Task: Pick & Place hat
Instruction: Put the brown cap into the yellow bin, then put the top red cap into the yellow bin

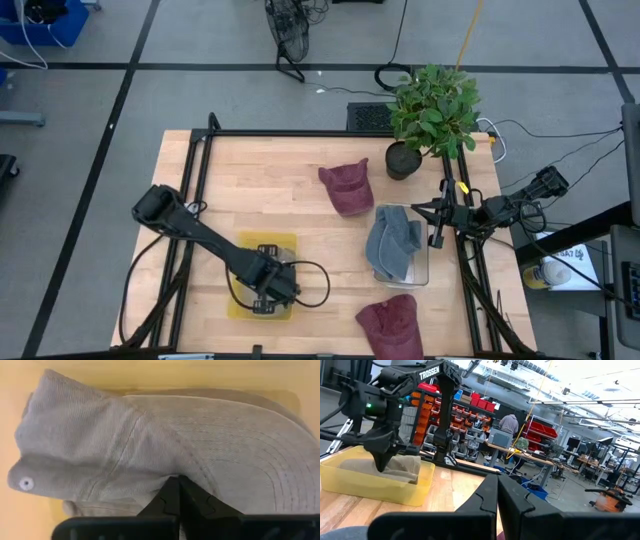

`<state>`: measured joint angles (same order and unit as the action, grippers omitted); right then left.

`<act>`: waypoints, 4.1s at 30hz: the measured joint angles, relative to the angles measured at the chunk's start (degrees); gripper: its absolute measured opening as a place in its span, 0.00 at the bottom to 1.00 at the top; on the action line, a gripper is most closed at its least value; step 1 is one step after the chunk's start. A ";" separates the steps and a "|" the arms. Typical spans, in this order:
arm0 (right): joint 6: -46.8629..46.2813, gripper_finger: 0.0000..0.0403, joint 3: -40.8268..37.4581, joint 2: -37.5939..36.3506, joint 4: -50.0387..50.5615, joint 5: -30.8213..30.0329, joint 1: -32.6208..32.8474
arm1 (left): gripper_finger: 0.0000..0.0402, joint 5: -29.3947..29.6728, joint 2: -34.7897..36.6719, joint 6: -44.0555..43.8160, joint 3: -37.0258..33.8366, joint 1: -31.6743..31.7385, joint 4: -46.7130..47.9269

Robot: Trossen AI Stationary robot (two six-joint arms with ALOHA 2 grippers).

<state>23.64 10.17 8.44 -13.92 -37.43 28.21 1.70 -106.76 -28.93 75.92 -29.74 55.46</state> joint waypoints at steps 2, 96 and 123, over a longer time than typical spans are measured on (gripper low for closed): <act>0.00 0.00 0.00 -0.01 0.01 0.00 0.02 | 0.01 -0.01 -0.13 0.09 0.00 0.08 -0.07; 0.03 0.00 0.00 -0.01 1.47 -0.02 0.00 | 0.61 -4.93 -22.95 29.29 37.97 47.80 -17.48; 1.67 0.00 0.00 0.01 2.20 -0.02 0.00 | 0.61 -7.92 -26.07 37.47 44.61 47.54 -0.97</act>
<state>25.30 10.17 8.44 -11.73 -37.45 28.21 -6.22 -132.84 8.54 120.53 17.80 54.48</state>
